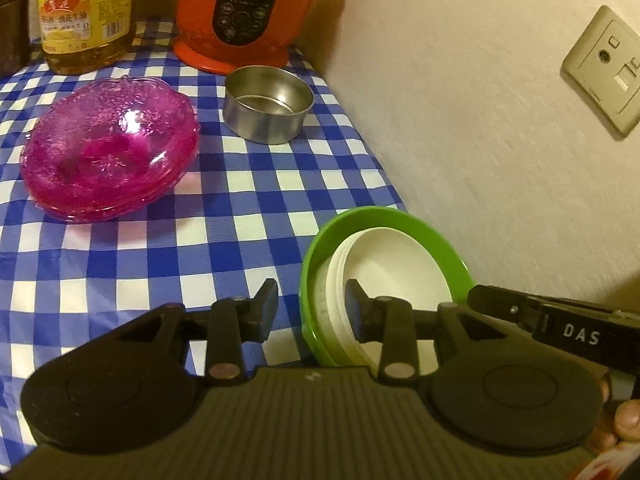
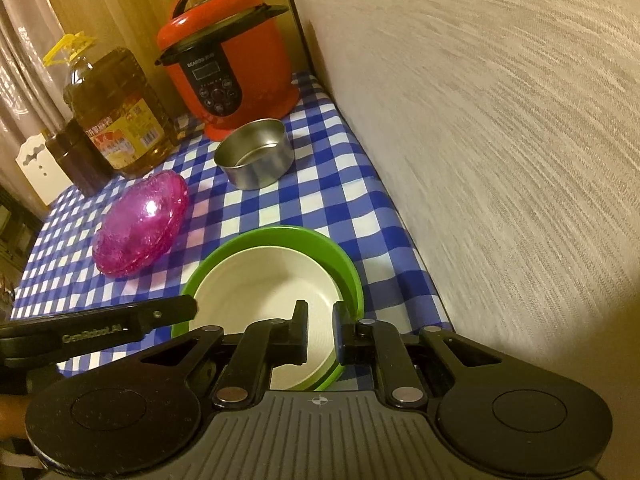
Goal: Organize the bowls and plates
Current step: 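Open both tools and release the white bowl rim, then move both tools toward the small steel bowl by the rice cooker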
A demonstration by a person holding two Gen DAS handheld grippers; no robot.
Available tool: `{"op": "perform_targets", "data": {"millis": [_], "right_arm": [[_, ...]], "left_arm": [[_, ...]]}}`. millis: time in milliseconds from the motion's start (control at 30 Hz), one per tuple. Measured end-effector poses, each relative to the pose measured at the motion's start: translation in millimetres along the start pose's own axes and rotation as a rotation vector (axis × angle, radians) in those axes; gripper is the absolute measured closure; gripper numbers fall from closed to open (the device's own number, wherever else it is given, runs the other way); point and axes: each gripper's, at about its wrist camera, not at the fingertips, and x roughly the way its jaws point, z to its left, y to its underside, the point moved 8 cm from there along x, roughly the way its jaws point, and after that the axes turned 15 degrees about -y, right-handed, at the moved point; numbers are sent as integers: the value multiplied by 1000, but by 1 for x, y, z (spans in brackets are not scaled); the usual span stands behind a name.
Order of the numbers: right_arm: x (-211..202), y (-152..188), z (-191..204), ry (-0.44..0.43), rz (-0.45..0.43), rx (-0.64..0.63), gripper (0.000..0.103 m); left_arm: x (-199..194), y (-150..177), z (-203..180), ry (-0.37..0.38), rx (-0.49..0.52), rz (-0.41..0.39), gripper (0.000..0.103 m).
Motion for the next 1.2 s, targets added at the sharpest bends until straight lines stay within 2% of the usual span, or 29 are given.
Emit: {"op": "perform_targets", "data": {"millis": [433,733,800,867,1200], "right_arm": [[1,-2,-2,10,-2,-8,90],[-2,0,1,15,-2,-13,89],[-4,0,2,17,-3,-15,80],[-7,0,4,18,-13,-13,54],[-27,9,17,53,-11,-36,51]], "left_arm": [[10,2,-1,-9,-2,27,71],[-10,-1,0,7,-34,-4,71],[-17,-2,0,7,-39,-14,71],[-25,-2,0,8,-40,-27,71],[-59,9,3,-40,-12,-57,69]]}}
